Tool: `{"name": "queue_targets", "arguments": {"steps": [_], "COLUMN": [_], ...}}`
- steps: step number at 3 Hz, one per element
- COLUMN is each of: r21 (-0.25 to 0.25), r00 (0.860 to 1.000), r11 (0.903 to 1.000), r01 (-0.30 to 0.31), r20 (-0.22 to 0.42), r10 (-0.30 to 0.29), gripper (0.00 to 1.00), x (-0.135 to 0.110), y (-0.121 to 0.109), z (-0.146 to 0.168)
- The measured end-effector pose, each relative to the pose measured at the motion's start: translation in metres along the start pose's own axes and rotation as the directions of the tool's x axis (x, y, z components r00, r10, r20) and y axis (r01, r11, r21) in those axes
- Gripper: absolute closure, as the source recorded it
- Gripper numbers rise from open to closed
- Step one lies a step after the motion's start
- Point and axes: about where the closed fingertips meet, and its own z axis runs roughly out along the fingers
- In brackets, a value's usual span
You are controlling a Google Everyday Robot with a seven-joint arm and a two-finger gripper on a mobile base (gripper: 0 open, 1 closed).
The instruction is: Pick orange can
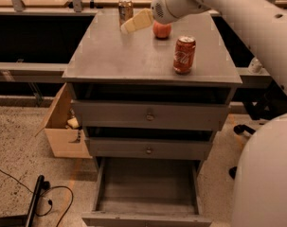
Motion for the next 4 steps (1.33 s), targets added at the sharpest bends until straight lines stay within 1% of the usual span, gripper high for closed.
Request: {"name": "queue_targets", "arguments": {"steps": [1, 2, 3, 4], "r21": [0.101, 0.183, 0.197, 0.167], "r00": [0.998, 0.989, 0.955, 0.921], "r11": [0.9932, 0.9736, 0.9536, 0.9512], "r01": [-0.057, -0.136, -0.228, -0.26], "r20": [0.005, 0.085, 0.239, 0.338], "r10": [0.056, 0.122, 0.179, 0.192], "gripper": [0.0, 0.0, 0.0, 0.0], "x": [0.012, 0.006, -0.023, -0.055], "y": [-0.007, -0.023, -0.039, -0.041], "z": [0.05, 0.099, 0.141, 0.171]}}
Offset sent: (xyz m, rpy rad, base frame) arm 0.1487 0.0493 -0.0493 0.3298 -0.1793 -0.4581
